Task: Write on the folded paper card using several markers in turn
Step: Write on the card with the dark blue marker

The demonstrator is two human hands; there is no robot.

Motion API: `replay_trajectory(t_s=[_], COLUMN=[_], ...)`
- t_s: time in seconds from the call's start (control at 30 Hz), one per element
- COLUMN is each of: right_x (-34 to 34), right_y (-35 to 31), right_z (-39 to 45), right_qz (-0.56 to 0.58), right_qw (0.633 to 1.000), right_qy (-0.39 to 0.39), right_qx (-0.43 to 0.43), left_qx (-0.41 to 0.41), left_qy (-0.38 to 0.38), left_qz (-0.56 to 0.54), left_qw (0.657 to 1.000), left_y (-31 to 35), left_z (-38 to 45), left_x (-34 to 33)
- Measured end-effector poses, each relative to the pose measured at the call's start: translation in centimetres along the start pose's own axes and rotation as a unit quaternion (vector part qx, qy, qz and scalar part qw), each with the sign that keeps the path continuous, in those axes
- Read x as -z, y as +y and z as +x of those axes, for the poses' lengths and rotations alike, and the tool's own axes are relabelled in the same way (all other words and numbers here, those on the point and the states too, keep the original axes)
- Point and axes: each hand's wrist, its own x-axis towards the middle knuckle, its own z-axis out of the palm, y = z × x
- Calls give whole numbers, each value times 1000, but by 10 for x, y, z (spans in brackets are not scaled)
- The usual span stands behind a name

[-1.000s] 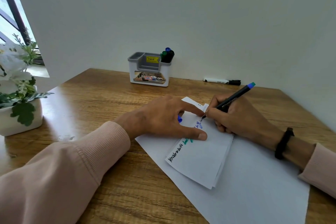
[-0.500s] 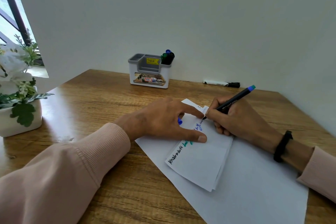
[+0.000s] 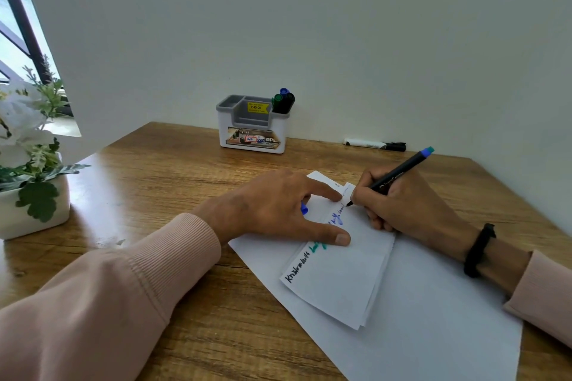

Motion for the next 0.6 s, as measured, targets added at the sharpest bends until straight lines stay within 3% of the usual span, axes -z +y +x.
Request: replay_trajectory(t_s=[0.6], right_x=[0], right_y=[0], right_z=[1], right_qz=[13], right_qw=[1000], right_qy=[10], right_qx=[-15], left_qx=[1], left_qy=[5], left_qz=[2], left_qw=[1000], left_y=[-2], left_z=[0], left_x=[-1])
